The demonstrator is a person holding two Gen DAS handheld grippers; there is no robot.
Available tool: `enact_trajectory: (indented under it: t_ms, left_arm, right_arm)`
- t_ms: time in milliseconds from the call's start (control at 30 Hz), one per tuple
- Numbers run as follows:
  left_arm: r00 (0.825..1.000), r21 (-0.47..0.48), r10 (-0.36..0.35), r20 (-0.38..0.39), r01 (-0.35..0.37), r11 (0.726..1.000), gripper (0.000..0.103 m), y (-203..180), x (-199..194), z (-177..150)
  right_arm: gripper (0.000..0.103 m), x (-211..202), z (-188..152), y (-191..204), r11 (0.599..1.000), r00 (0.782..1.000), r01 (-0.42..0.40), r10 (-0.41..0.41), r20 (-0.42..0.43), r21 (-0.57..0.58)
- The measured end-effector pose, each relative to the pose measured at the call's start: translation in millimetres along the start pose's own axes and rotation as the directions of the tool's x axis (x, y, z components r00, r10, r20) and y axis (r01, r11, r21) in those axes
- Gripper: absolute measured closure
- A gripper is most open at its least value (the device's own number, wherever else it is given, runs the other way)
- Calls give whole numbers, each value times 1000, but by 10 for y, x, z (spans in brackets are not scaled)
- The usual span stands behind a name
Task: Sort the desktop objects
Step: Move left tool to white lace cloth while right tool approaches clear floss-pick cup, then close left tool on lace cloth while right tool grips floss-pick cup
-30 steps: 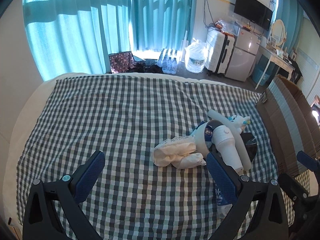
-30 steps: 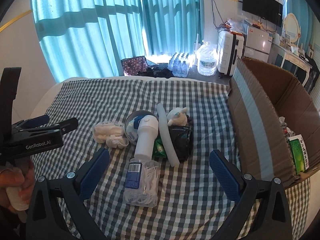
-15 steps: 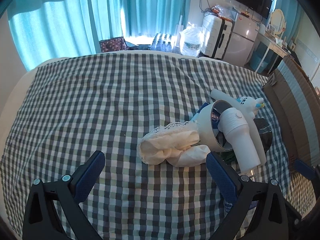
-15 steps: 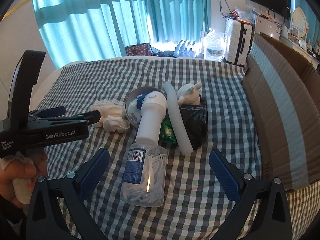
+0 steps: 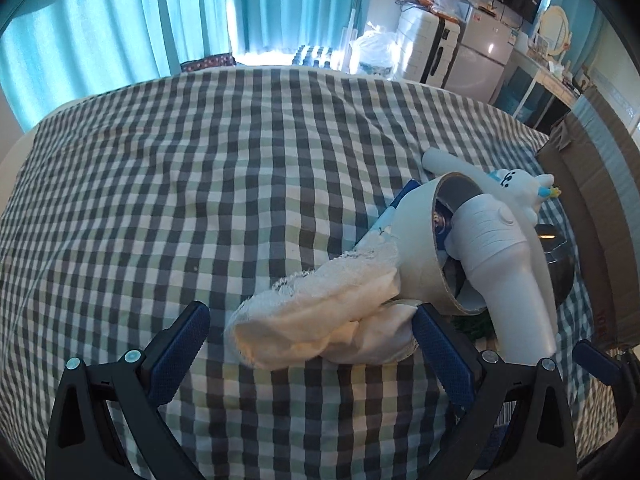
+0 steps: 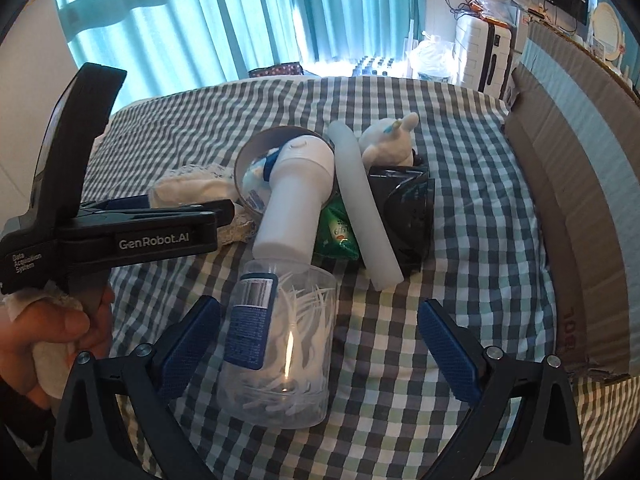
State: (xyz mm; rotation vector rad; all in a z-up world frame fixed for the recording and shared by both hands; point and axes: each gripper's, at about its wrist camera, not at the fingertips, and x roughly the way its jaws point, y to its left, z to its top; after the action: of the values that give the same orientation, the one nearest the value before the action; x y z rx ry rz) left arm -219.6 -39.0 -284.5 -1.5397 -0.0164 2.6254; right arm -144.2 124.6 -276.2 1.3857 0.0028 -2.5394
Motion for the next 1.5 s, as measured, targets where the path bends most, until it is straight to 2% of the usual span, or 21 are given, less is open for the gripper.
enact_trajectory:
  t_ms: [133, 333, 400, 500, 533, 567, 700, 767, 867, 1033, 1233, 1500]
  left_arm:
    - [999, 30, 47, 8, -48, 998, 0, -53, 104, -39]
    - [1000, 2, 21, 10, -21, 1000, 0, -31, 191, -88]
    - [999, -16, 48, 14, -48, 999, 2, 68, 228, -118]
    - [999, -25, 35, 18, -34, 999, 18, 114, 255, -143]
    - [999, -25, 30, 29, -30, 999, 33, 106, 239, -147]
    - [999, -18, 25, 37, -25, 1000, 47, 104, 226, -142]
    - [999, -11, 28, 45, -27, 1000, 67, 108, 168, -127]
    - [999, -34, 21, 47, -20, 999, 81, 159, 132, -123]
    - [999, -64, 4, 50, -1, 998, 88, 254, 38, -32]
    - [998, -59, 2, 58, 2, 998, 90, 295, -133, -77]
    - [998, -63, 25, 65, -21, 998, 90, 269, -391, -174]
    - [989, -49, 49, 137, -43, 998, 89, 199, -941, -235]
  right_arm:
    - [4, 98, -33, -20, 1000, 1000, -15, 16, -22, 11]
    - [4, 218, -71, 76, 999, 999, -36, 36, -33, -15]
    - [5, 260, -76, 109, 999, 999, -35, 33, -42, -25]
    - [8, 379, -99, 97, 999, 995, -49, 48, -84, -9]
    - [11, 423, -110, 84, 999, 993, -52, 52, -103, 4]
    - [19, 469, -124, 73, 998, 991, -55, 57, -120, 17]
    - [38, 487, -159, 107, 1000, 992, -10, 7, -126, -20]
    - [38, 482, -166, 96, 1000, 991, -16, 13, -134, -15]
    - [39, 464, -156, 49, 1000, 989, -20, 19, -144, -6]
    - [39, 318, -98, -86, 1000, 990, -18, 21, -142, 19]
    - [39, 36, -118, -199, 999, 995, -22, 26, -99, 45]
    - [39, -233, -81, -151, 999, 999, -23, 24, -42, 36]
